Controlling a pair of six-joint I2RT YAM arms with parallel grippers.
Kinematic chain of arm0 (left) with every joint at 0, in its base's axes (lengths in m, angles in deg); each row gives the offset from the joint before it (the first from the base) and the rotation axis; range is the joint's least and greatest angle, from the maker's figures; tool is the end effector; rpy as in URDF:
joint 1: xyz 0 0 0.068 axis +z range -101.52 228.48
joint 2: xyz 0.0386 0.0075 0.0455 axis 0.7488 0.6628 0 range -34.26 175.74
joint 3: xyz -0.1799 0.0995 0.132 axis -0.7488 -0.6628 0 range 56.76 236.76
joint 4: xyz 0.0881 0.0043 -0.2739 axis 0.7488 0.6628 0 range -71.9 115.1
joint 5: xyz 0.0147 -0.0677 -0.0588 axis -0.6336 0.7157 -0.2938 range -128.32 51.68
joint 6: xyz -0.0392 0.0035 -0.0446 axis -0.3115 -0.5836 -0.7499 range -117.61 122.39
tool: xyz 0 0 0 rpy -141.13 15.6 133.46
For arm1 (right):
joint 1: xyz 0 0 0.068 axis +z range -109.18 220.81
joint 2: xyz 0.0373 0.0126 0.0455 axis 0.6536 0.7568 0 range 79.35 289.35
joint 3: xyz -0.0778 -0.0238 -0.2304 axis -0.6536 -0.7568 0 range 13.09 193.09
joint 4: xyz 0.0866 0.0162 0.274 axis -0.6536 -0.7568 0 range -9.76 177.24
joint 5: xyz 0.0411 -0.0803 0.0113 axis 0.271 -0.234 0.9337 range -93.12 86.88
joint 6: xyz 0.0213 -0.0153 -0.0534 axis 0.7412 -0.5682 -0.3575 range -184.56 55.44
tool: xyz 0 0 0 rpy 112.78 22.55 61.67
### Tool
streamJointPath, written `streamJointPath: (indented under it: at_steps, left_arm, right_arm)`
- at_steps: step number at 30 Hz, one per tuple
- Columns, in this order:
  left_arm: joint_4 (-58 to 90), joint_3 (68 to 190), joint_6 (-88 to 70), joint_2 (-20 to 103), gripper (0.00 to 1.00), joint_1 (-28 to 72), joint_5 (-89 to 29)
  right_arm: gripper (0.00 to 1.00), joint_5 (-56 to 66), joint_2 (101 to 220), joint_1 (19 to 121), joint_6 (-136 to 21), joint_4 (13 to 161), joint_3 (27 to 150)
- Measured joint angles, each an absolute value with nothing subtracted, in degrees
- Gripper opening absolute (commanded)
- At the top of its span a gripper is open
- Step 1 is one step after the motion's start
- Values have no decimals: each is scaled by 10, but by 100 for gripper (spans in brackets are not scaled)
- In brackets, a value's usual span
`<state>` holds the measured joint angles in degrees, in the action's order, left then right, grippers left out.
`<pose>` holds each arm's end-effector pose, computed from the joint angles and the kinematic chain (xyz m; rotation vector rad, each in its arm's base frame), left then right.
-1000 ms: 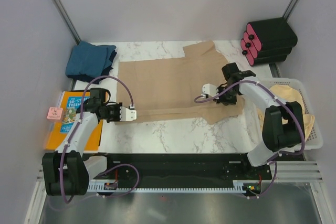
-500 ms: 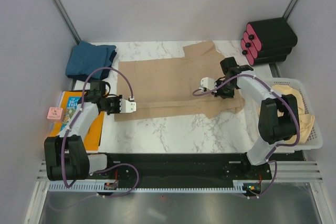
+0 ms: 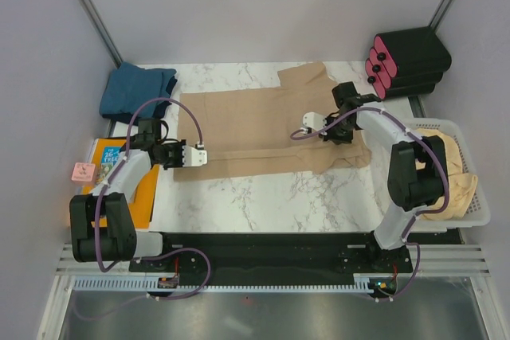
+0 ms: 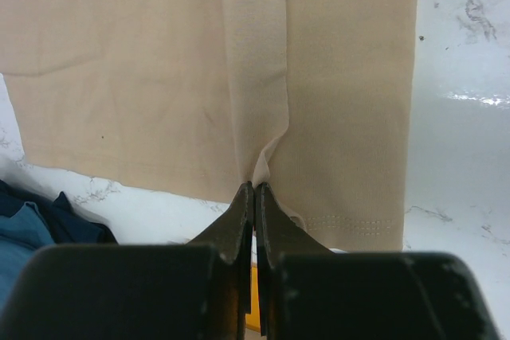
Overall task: Fold and stack the t-shirts
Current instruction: Fold the flattened tshirt in 1/3 of the way
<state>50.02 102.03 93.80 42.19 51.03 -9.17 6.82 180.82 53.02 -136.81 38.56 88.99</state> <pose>0.2810 -0.0087 0.1516 1.8306 1.6486 -0.0062 0.3605 0.0856 0.1670 -1.9187 2.0636 0.0171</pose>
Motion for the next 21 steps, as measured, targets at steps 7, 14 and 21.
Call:
streamJointPath:
  at_steps: [7, 14, 21]
  left_arm:
    - [481, 1029, 938, 441, 2, 510, -92]
    - [467, 1040, 938, 463, 2, 510, -92]
    - [456, 1047, 940, 481, 2, 510, -93]
  right_arm:
    - [0, 64, 1819, 530, -1368, 389, 906]
    - [0, 60, 1838, 530, -1369, 393, 920]
    - [0, 59, 1857, 530, -1371, 398, 939]
